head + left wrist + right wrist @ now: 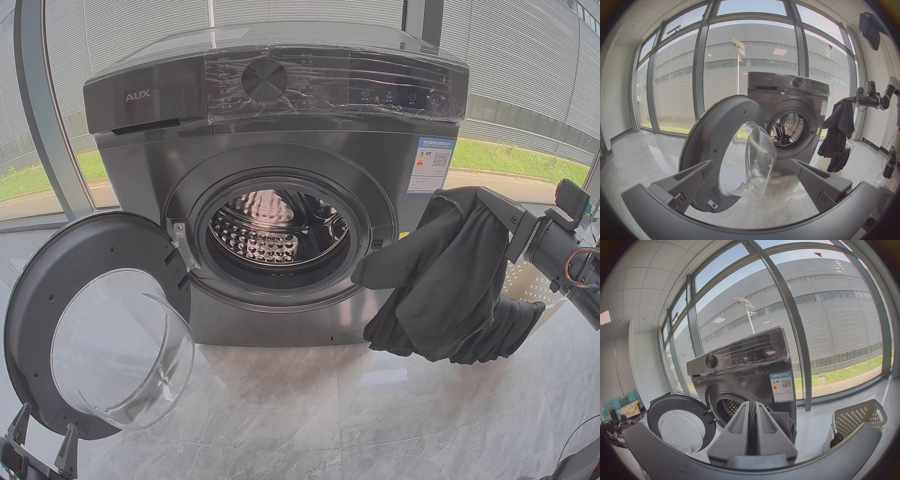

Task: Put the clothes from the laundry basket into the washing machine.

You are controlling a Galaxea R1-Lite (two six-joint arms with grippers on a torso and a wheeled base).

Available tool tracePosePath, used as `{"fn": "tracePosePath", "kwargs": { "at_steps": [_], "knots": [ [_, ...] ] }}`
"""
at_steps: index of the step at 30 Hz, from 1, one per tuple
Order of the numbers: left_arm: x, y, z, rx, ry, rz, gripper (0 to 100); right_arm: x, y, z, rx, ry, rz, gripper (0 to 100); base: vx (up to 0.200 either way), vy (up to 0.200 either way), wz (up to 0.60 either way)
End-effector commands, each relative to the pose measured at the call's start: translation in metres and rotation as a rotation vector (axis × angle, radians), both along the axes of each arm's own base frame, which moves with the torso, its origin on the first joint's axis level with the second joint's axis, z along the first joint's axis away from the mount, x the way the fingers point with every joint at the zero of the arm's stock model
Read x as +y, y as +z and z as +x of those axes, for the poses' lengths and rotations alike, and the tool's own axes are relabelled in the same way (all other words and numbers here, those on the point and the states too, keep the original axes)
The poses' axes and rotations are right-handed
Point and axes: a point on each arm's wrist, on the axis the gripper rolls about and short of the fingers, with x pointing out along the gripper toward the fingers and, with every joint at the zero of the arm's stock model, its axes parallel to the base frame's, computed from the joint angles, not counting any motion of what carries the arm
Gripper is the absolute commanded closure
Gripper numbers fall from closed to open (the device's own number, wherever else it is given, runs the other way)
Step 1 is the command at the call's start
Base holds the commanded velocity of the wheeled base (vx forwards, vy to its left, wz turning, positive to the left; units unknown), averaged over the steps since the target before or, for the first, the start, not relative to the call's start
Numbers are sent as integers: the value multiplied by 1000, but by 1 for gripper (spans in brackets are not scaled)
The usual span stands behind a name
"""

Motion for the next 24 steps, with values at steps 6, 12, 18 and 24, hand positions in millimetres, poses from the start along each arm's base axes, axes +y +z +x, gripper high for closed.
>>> {"fn": "tracePosePath", "kwargs": {
  "at_steps": [6, 12, 18, 24],
  "knots": [
    [0, -4, 0, -3, 0, -1, 0, 0, 0, 0, 1, 0, -1, 100, 0, 67, 0],
    [0, -4, 0, -3, 0, -1, 0, 0, -1, 0, 3, 1, -2, 100, 0, 200, 0],
    [0, -4, 0, -3, 1, -1, 0, 1, -3, 1, 8, 1, -4, 100, 0, 67, 0],
    [0, -4, 0, -3, 1, -1, 0, 1, -4, 1, 9, 5, -5, 100, 0, 0, 0]
  ]
}}
